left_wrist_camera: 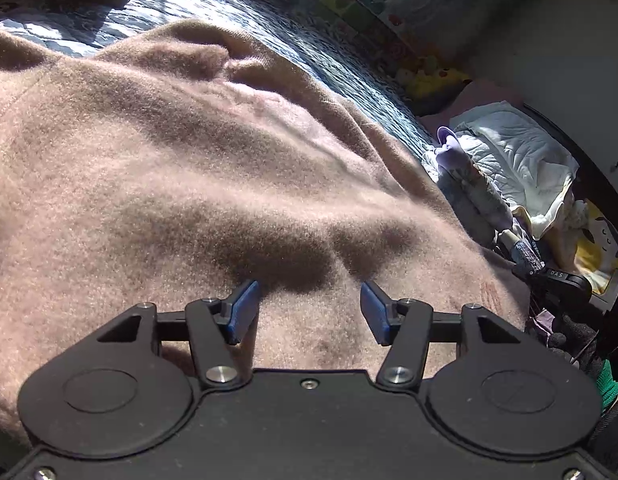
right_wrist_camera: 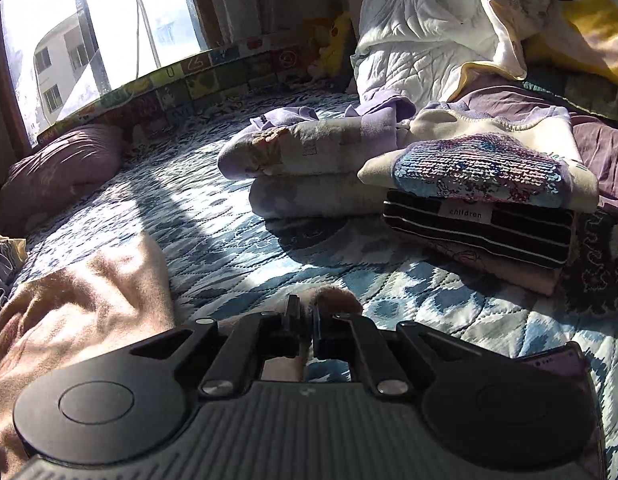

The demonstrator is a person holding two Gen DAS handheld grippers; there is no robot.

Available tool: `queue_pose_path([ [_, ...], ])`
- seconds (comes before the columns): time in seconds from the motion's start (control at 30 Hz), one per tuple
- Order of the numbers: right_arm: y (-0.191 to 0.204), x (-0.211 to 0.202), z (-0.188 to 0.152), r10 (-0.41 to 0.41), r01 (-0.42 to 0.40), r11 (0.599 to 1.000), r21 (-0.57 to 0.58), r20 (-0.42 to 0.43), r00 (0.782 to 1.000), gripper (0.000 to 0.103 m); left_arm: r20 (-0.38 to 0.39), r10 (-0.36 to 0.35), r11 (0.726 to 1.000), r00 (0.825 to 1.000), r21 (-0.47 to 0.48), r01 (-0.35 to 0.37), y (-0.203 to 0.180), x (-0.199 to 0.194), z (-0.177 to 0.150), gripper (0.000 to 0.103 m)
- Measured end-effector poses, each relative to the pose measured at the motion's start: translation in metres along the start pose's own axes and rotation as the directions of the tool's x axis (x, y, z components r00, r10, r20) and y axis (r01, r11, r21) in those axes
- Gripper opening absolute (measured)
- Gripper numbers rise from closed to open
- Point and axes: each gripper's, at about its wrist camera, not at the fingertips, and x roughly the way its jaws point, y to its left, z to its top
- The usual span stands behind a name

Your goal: Fold clothes

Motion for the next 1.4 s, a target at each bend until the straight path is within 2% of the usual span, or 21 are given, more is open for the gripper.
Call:
queue_pose_path([
  [0.03,-0.006,0.004,-0.002,0.008,-0.007,0.999,0.04,-0.027,1.0,0.016,0.001,0.0,1.0,1.0,0.001,0.0,0.0,0.0,0.0,0.055],
  [0.1,-0.024,0.0,-0.007,0.051,-0.042,0.984,0.175,-0.047,0.998,0.038,0.003,-0.001,1.0,1.0,-0.003,0.001,0.001,-0.001,0.0,0.055],
  [0.13,-0.031,-0.008,-0.013,0.051,-0.041,0.973,0.227,-0.039,0.998,0.055,0.004,0.0,1.0,1.0,-0.004,0.0,0.001,-0.002,0.0,0.055],
  [0.17,-0.037,-0.016,-0.021,0.048,-0.037,0.963,0.268,-0.034,0.998,0.064,0.005,0.003,1.0,1.0,-0.001,-0.003,0.0,-0.002,0.0,0.055],
  [0.3,-0.051,-0.05,-0.069,0.114,-0.065,0.896,0.44,-0.086,0.99,0.067,0.005,0.008,1.0,1.0,0.019,-0.008,-0.005,-0.002,-0.002,0.057],
  [0.43,-0.033,-0.083,-0.12,0.18,-0.102,0.852,0.514,-0.105,0.978,0.067,0.004,0.005,1.0,1.0,0.022,-0.005,-0.008,-0.003,-0.004,0.057],
  [0.57,-0.019,-0.084,-0.136,0.203,-0.125,0.807,0.577,-0.072,0.977,0.067,0.007,0.002,1.0,1.0,0.02,-0.002,-0.009,-0.003,-0.005,0.057],
  [0.6,-0.018,-0.083,-0.138,0.198,-0.128,0.795,0.592,-0.055,0.979,0.063,0.007,0.003,1.0,1.0,0.022,-0.004,-0.009,-0.004,-0.005,0.057],
  [0.67,-0.021,-0.079,-0.14,0.194,-0.13,0.762,0.634,-0.032,0.98,0.018,0.008,0.007,1.0,1.0,0.024,-0.007,-0.009,-0.004,-0.006,0.057],
  [0.7,-0.022,-0.079,-0.138,0.193,-0.131,0.75,0.648,-0.025,0.981,0.018,0.008,0.01,1.0,1.0,0.024,-0.01,-0.008,-0.004,-0.006,0.057],
  [0.83,0.008,-0.101,-0.116,0.015,-0.013,0.926,0.376,-0.001,1.0,0.007,0.005,0.016,0.999,1.0,0.033,-0.016,-0.004,-0.007,-0.008,0.057],
  [0.9,0.007,-0.082,-0.119,-0.017,0.05,0.953,0.297,-0.113,0.993,0.007,0.003,0.016,0.999,1.0,0.047,-0.016,-0.002,-0.01,-0.008,0.057],
  [0.93,0.006,-0.082,-0.12,-0.031,0.066,0.958,0.278,-0.129,0.991,0.004,0.003,0.017,0.998,1.0,0.056,-0.018,-0.002,-0.011,-0.009,0.057],
  [0.97,0.004,-0.088,-0.12,-0.05,0.076,0.963,0.259,-0.104,0.993,0.01,0.005,0.022,0.997,1.0,0.069,-0.023,-0.002,-0.013,-0.009,0.057],
  [1.03,0.013,-0.107,-0.119,-0.094,0.097,0.977,0.189,-0.025,0.995,0.013,0.027,0.048,0.992,0.998,0.117,-0.051,-0.005,-0.023,-0.01,0.057],
  [1.13,0.041,-0.125,-0.118,0.009,-0.01,1.0,0.021,0.076,0.997,0.013,0.089,0.054,0.976,0.995,0.207,-0.072,-0.013,-0.04,-0.015,0.057],
  [1.2,0.065,-0.126,-0.121,0.12,-0.114,0.989,-0.098,0.058,0.991,0.014,0.12,0.062,0.964,0.991,0.249,-0.091,-0.017,-0.048,-0.02,0.056],
  [1.3,0.11,-0.124,-0.138,0.289,-0.284,0.92,-0.271,-0.021,0.957,0.017,0.096,0.072,0.947,0.993,0.306,-0.099,-0.02,-0.051,-0.031,0.055],
  [1.33,0.125,-0.125,-0.15,0.315,-0.311,0.884,-0.35,-0.047,0.948,0.02,0.059,0.095,0.934,0.994,0.341,-0.11,-0.023,-0.048,-0.038,0.055],
  [1.37,0.137,-0.124,-0.16,0.323,-0.329,0.847,-0.418,-0.089,0.942,0.031,-0.005,0.128,0.917,0.992,0.382,-0.116,-0.025,-0.043,-0.048,0.055],
  [1.4,0.146,-0.12,-0.172,0.288,-0.319,0.811,-0.491,-0.14,0.947,0.035,-0.048,0.158,0.884,0.986,0.453,-0.12,-0.029,-0.038,-0.061,0.055],
])
